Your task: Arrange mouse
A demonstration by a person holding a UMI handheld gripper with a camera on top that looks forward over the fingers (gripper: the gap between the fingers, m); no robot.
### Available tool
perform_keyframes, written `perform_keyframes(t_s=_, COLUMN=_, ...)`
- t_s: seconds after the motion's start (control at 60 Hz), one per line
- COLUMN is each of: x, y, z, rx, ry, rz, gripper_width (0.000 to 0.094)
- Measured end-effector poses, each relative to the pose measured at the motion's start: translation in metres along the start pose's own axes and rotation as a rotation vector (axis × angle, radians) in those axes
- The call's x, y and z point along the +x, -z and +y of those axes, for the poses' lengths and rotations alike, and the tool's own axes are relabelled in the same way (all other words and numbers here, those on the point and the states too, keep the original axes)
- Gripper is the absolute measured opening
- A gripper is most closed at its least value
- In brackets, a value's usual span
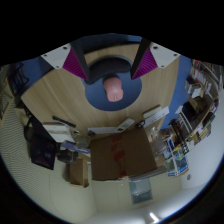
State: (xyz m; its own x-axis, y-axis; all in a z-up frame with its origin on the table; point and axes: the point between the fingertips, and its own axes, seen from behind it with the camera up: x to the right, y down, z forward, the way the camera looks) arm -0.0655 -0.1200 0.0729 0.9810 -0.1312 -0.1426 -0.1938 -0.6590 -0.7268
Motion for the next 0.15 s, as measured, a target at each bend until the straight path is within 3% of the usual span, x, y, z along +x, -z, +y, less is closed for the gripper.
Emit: perform_keyframes(t_s=0.15, x=0.038, y=0.072, z=0.03, rx=0.004, ry=-0.087, rz=0.067, gripper_width=0.0836)
